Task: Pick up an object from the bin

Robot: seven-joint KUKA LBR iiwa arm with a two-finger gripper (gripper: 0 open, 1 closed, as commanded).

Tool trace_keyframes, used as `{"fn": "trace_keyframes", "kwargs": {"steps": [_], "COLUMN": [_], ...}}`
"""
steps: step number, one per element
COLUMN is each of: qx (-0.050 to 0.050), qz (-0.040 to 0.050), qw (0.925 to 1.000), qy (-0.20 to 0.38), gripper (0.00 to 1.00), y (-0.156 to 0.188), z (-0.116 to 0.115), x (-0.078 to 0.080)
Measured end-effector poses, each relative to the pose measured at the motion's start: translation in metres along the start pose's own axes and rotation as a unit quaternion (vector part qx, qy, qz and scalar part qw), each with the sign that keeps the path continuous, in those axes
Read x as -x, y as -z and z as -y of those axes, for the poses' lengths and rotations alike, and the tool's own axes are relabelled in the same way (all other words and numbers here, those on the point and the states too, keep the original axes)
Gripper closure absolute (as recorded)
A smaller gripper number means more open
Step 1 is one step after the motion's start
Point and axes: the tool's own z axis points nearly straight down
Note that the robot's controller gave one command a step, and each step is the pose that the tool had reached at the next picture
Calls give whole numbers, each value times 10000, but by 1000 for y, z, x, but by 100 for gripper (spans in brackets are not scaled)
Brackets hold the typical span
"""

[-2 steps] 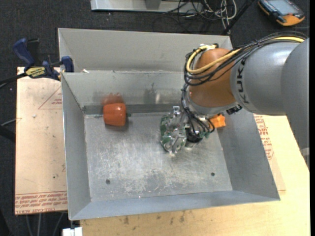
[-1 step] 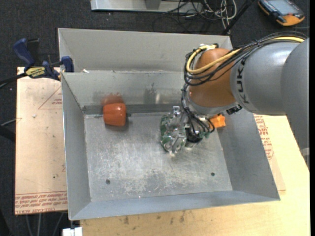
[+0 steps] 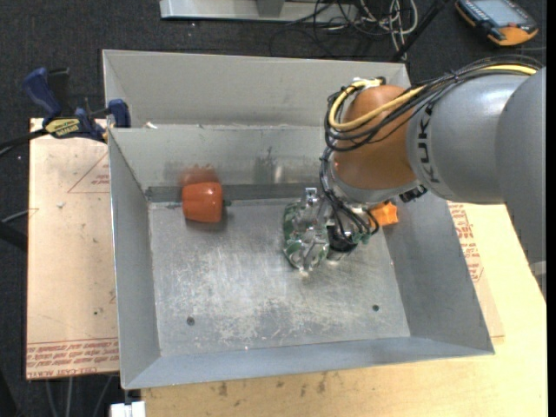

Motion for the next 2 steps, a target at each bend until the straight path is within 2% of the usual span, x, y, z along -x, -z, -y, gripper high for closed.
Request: {"fn": "trace_keyframes", "kwargs": {"steps": [2], "qx": [0], "qz": [0], "qw": [10000], "qy": [0], "gripper": [100], "y": [0], "z": [0], "x": [0]}}
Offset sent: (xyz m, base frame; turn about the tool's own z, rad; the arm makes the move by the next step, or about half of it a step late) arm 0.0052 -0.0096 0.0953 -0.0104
